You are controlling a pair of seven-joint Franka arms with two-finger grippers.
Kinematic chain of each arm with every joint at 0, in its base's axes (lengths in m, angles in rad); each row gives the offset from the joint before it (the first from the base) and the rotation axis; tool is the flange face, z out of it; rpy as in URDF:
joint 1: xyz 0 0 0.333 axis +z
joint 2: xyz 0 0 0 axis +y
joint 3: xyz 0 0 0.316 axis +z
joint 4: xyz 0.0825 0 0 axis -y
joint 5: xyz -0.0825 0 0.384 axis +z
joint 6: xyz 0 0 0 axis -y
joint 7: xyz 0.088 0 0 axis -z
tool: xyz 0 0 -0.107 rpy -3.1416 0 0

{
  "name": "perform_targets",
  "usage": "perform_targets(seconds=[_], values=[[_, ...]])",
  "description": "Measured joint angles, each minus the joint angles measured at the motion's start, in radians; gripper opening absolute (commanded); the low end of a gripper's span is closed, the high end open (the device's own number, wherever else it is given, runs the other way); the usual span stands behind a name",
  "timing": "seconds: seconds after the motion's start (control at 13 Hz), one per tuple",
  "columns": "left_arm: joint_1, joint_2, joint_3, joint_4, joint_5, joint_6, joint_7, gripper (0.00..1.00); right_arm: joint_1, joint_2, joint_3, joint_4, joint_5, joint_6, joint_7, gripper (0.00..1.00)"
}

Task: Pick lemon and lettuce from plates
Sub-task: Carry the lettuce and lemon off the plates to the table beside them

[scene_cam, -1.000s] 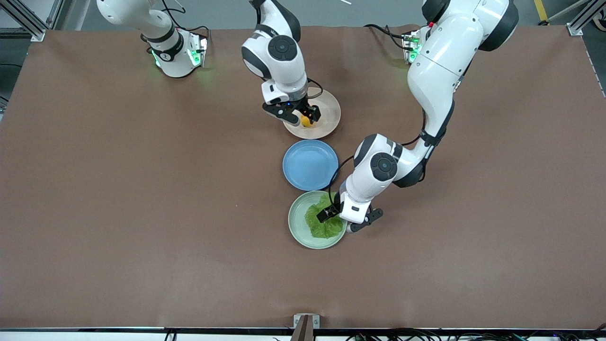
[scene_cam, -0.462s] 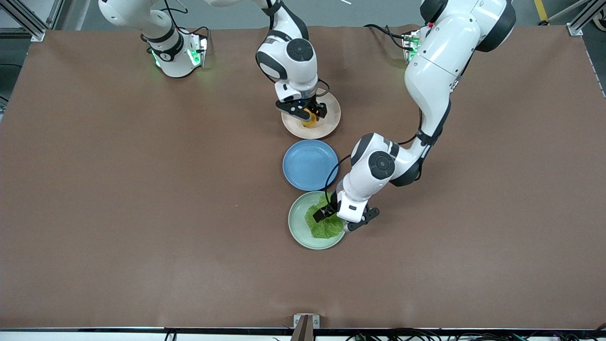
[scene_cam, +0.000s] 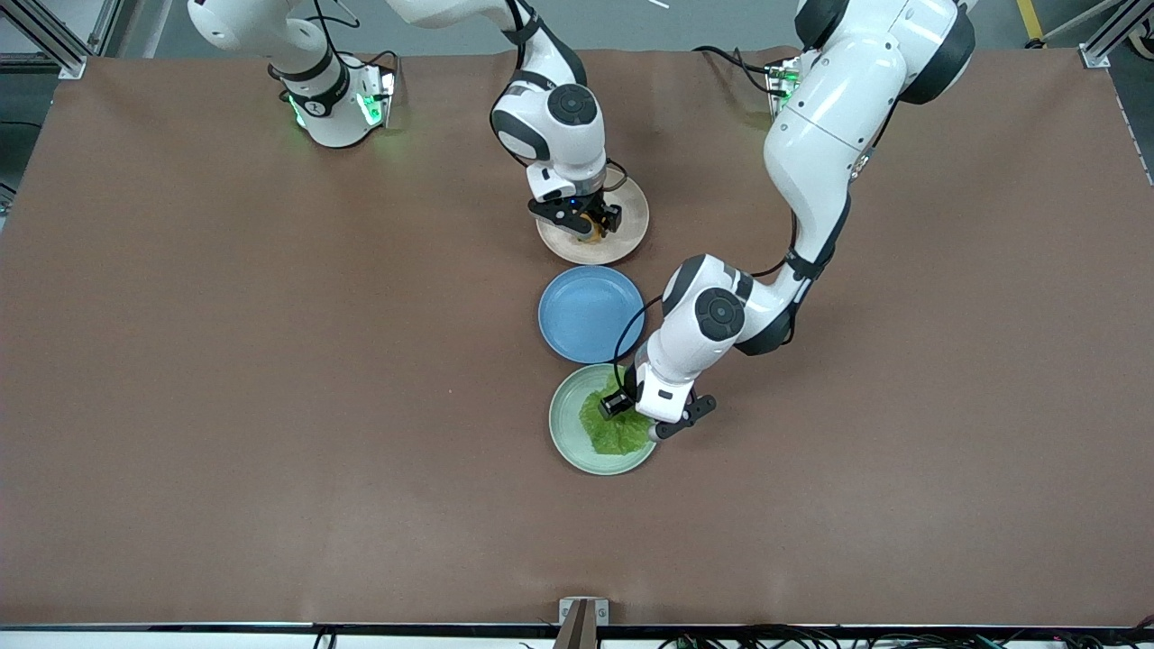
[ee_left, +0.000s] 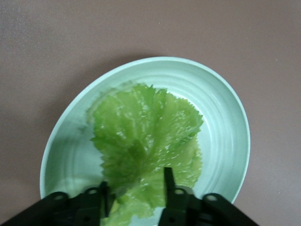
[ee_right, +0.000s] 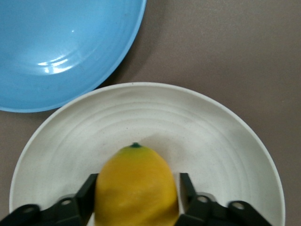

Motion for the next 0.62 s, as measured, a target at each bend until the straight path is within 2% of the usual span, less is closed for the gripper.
perform_targets(seconds=[0.08, 0.15, 0.38, 0.62], values=[[0.0, 0.0, 0.0, 0.002, 0.0, 0.0, 0.0, 0.07, 0.0, -0.001, -0.001, 0.002, -0.003, 0.0, 0.0, 0.0], [0.0, 0.0, 0.0, 0.005, 0.0, 0.002, 0.0, 0.01, 0.0, -0.001, -0.003, 0.003, -0.004, -0.001, 0.001, 0.0], [-0.015, -0.005, -0.003, 0.026, 0.0, 0.007, -0.053, 0.0, -0.033, -0.015, -0.019, 0.02, -0.009, -0.022, -0.016, 0.0], [-0.033, -0.052, -0.005, 0.043, 0.0, 0.008, -0.082, 0.0, -0.185, -0.091, -0.025, 0.044, -0.01, -0.15, -0.209, 0.0]])
